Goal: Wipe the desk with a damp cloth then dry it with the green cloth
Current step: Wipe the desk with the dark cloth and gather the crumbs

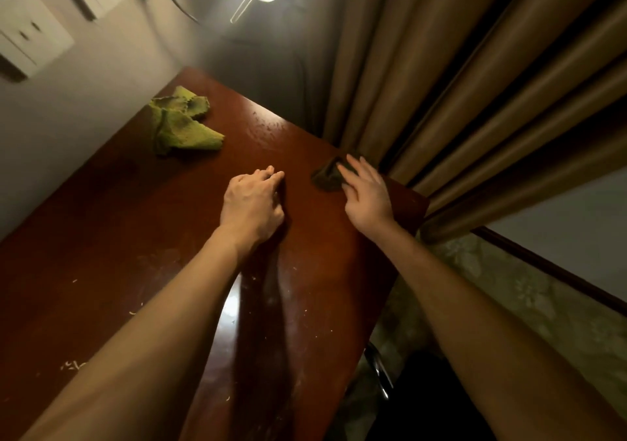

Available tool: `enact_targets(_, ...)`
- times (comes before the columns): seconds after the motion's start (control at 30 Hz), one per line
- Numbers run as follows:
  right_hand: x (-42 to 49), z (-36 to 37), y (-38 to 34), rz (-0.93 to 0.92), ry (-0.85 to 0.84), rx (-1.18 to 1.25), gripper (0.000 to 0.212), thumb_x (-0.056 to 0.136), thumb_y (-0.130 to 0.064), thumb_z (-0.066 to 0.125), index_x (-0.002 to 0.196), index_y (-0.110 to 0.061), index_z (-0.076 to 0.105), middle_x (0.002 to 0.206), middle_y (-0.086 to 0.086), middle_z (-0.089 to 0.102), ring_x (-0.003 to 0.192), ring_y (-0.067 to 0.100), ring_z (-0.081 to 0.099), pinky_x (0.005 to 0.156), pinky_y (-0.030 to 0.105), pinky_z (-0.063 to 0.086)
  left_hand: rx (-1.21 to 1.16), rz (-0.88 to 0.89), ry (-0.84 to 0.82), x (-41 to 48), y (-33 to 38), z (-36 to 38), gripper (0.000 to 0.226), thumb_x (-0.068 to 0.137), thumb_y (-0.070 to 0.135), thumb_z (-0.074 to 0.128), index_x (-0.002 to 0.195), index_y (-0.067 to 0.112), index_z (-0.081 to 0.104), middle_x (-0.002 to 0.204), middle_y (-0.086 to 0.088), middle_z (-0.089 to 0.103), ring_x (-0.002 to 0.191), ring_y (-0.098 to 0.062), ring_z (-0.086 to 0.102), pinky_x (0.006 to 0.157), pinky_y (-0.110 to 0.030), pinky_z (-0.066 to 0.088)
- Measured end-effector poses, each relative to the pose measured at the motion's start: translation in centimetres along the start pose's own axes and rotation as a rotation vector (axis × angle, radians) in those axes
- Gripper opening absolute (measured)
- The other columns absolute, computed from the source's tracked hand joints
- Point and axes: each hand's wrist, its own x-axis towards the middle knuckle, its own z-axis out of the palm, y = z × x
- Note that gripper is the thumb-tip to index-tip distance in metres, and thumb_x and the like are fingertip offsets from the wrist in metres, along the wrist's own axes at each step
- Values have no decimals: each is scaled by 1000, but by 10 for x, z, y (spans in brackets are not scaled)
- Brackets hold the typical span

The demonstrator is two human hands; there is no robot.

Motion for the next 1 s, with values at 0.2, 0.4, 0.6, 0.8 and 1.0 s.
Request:
enact_targets(0.2, -55, 18, -24, -87, 6, -20, 47, 94, -4, 56, 139, -14, 63, 156, 5, 48, 149, 29, 37, 122, 48, 30, -71, 54, 35, -2, -10, 1, 73, 86, 12, 70, 155, 19, 46, 157, -3, 49, 138, -27, 51, 119, -37, 36)
enact_targets(0.4, -49, 16, -30, -67, -23, -1, 45, 96, -8, 57, 139, -22, 63, 157, 1, 47, 150, 25, 34, 123, 46, 28, -260, -59, 205, -5, -51, 4, 46, 84, -3, 62, 125, 18, 66, 123, -5, 62, 108, -33, 59, 91, -47, 51)
enact_targets(0.6, 41, 44, -68, -88, -92, -54, 47, 101, -13, 52, 147, -20, 55, 163, 1, 37, 154, 24, 25, 127, 43, 17, -96, -324, 192, -29, -121, 15, 58, 101, 59, 51, 150, 28, 50, 154, -8, 44, 145, -32, 36, 115, -49, 32)
enact_targets(0.8, 9, 70, -110, -512, -339, -63, 48, 100, -5, 55, 146, -18, 57, 161, 8, 40, 154, 30, 25, 126, 48, 16, -139, -530, -11, -27, -134, 7, 92, 85, 92, 36, 162, 43, 22, 174, -6, 6, 160, -33, -3, 126, -56, 5)
enact_targets(1.0, -16, 53, -97, -600, -470, -34, 55, 99, -5, 59, 149, -29, 53, 164, -5, 35, 157, 17, 17, 126, 39, 13, -58, -407, -25, -35, -166, -1, 65, 102, 65, 40, 161, 42, 26, 173, 0, 17, 160, -26, 12, 126, -55, 12)
